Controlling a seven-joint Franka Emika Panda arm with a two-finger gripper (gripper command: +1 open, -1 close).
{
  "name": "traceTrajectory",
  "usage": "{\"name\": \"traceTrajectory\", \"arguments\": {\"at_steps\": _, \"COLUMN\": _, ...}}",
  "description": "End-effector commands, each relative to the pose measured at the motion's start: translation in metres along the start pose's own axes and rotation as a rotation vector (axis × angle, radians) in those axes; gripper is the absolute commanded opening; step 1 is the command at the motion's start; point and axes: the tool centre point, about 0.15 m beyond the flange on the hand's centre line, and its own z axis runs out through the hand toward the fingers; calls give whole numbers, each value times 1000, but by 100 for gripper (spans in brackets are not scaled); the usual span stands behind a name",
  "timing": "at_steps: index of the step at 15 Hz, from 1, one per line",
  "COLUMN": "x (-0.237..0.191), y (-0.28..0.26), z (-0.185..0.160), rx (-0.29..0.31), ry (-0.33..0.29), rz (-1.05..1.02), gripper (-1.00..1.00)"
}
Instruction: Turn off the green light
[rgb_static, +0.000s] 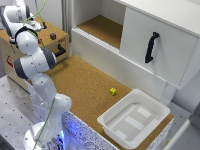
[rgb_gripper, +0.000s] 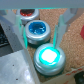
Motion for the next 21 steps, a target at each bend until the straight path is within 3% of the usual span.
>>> {"name": "traceTrajectory", "arguments": {"at_steps": 1, "x": 0, "y": 1, "z": 10, "rx": -17, "ry": -72, "rz": 53, "gripper": -100}}
{"name": "traceTrajectory", "arguments": {"at_steps": 12, "x": 13, "y": 29, "z": 62, "rx": 34, "ry": -45, "rz": 73, "gripper": -100}}
{"name": "traceTrajectory", "arguments": {"at_steps": 15, "x": 19, "y": 25, "z": 79, "rx": 29, "ry": -115, "rz": 68, "gripper": -100}}
{"name": "traceTrajectory", "arguments": {"at_steps": 18, "x": 15, "y": -2, "z": 13, "rx": -89, "ry": -87, "rz": 59, "gripper": -100}}
{"name": "traceTrajectory", "arguments": {"at_steps": 20, "x": 13, "y": -6, "z": -15, "rx": -125, "ry": -79, "rz": 47, "gripper": -100}}
{"name": "traceTrajectory", "arguments": {"at_steps": 21, "x": 14, "y": -8, "z": -24, "rx": -138, "ry": -68, "rz": 37, "gripper": 100}}
